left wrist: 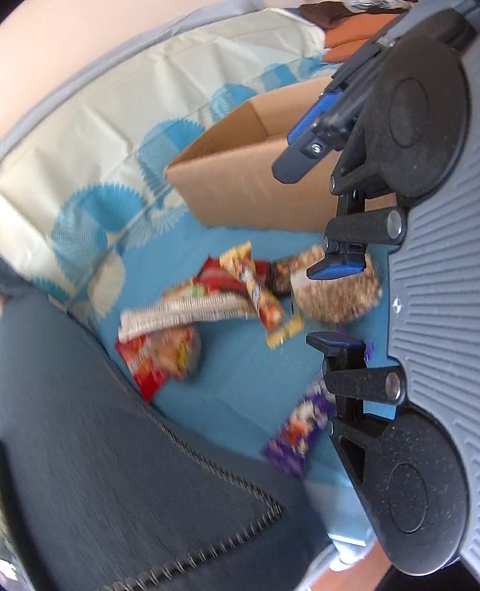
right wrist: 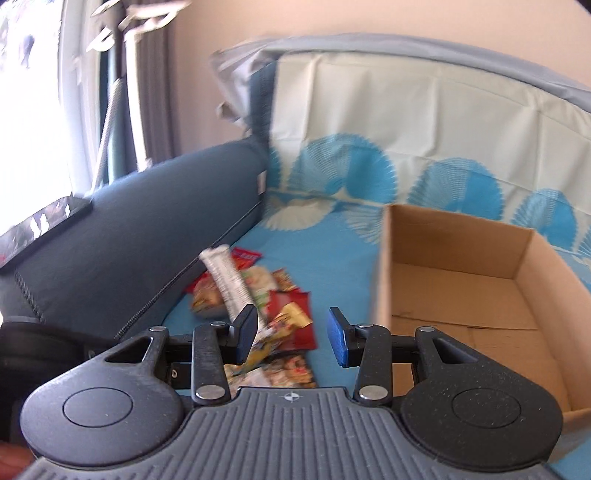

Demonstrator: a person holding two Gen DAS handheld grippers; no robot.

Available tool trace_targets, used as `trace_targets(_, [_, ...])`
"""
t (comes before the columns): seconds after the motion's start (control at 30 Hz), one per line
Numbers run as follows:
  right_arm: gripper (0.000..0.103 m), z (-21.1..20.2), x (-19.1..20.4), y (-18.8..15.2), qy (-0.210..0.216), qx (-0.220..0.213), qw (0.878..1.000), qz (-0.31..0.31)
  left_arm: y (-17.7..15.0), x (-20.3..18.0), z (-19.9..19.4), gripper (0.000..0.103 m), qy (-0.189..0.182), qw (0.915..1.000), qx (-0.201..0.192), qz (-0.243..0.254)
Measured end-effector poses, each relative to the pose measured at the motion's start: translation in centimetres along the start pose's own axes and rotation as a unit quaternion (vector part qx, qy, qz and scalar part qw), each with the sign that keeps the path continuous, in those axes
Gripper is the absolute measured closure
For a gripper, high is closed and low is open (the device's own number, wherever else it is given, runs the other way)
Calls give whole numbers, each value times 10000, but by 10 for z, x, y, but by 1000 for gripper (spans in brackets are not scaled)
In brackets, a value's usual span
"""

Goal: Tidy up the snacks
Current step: 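Grasp the purple candy bar with the left tool while the right tool grasps the clear snack bag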

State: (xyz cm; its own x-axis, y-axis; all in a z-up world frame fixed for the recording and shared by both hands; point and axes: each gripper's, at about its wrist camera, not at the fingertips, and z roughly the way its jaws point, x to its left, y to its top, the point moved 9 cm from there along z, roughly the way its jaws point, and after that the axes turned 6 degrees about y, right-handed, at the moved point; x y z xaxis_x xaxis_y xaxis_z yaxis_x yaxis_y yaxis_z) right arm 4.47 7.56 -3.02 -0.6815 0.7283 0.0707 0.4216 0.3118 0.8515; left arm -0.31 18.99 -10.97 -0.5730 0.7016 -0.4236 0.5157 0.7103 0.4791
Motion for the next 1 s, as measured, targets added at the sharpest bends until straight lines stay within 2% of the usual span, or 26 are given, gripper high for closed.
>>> trace_targets(0.23, [49, 48, 19, -37, 96, 1094, 9934, -332, 1, 27, 5, 67, 374, 9993, 86, -22])
trace_targets(0.3, [41, 57, 22, -45, 97, 1213, 9913, -504, -1, 33, 10, 67, 412, 9990, 148, -31])
trace_targets(0.33, [32, 63, 24, -49, 77, 1319, 9892, -640, -2, 35, 14, 67, 439, 9988, 191, -27])
trace_targets(0.37, [28, 69, 26, -53, 59, 1427, 9869, -756, -3, 37, 17, 67, 466, 9986, 244, -19])
trace_targets(0.43, [26, 76, 28, -59, 41, 1537, 9837, -928, -7, 41, 25, 60, 507, 9980, 377, -20])
trace_targets(0.53, [15, 84, 27, -70, -52, 1791, 9781, -1063, -10, 43, 34, 53, 490, 9978, 440, -20])
trace_targets(0.63, [15, 92, 26, -77, -86, 1947, 9738, -1171, -9, 40, 39, 52, 502, 9982, 304, 138])
trace_targets(0.77, [14, 98, 26, -85, -112, 2107, 9682, -1347, -7, 28, 43, 53, 652, 9959, 152, 613])
trace_targets(0.87, [16, 99, 26, -86, -97, 2139, 9680, -1312, -4, 18, 48, 61, 693, 9927, 95, 983])
trace_targets(0.93, [20, 100, 25, -85, -38, 2148, 9692, -1207, -2, 9, 52, 77, 603, 9898, 159, 1278])
trace_targets(1.0, [21, 99, 24, -83, -35, 2129, 9703, -1147, 1, -5, 54, 78, 531, 9796, 322, 1912])
